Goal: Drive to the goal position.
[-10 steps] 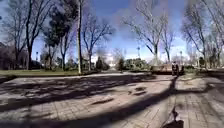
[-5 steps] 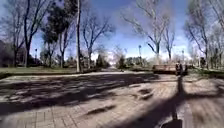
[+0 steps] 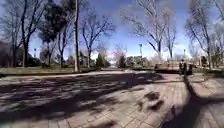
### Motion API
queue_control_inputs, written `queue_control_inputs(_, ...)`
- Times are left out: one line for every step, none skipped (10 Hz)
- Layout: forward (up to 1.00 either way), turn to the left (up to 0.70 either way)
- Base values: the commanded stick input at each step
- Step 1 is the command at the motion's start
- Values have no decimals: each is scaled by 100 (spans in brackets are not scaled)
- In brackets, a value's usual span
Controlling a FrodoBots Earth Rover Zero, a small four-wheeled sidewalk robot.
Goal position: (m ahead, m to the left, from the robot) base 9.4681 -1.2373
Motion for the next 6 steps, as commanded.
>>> queue_control_inputs(100, 0)
queue_control_inputs(100, 0)
queue_control_inputs(100, 0)
queue_control_inputs(100, 0)
queue_control_inputs(100, 0)
queue_control_inputs(100, 0)
